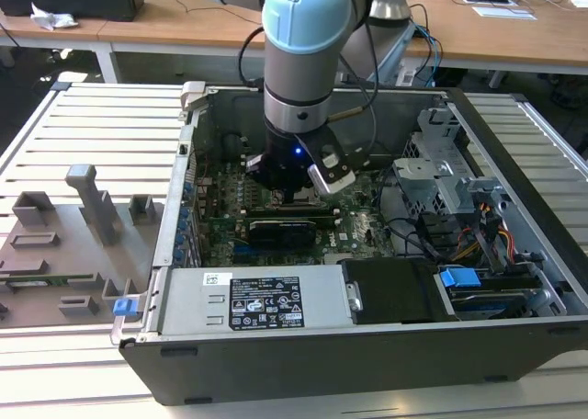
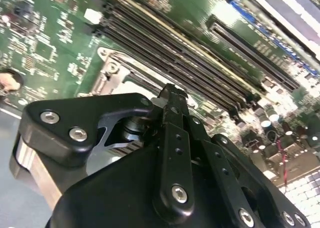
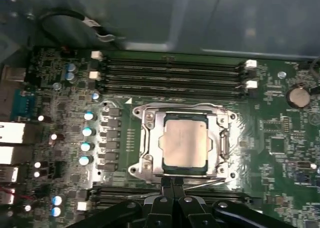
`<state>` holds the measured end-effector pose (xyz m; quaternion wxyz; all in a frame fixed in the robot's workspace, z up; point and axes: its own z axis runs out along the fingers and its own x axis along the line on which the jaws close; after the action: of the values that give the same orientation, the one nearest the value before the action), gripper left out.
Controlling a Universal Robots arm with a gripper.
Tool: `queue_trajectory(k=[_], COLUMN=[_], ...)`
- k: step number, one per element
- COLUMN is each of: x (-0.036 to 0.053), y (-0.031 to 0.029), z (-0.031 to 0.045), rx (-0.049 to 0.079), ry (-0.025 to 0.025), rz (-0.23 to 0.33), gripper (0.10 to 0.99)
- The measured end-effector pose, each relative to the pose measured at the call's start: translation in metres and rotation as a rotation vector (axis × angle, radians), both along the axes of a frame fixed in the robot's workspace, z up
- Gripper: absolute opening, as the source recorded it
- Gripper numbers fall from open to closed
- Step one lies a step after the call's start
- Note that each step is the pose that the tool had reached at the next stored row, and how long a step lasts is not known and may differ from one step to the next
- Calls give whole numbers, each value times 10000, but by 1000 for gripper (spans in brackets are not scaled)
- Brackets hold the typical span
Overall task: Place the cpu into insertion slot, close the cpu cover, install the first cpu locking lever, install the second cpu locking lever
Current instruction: 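Install the second cpu locking lever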
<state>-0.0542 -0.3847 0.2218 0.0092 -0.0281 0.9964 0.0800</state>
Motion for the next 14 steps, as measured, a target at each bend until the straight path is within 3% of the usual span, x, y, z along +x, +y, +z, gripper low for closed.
queue_trajectory(k=[2, 7, 14], x=[-87, -196, -239], y=[-11, -50, -40], z=[-14, -61, -105], rx=[12, 39, 46], ry=[0, 0, 2], rz=[45, 246, 887], gripper=[106, 106, 106])
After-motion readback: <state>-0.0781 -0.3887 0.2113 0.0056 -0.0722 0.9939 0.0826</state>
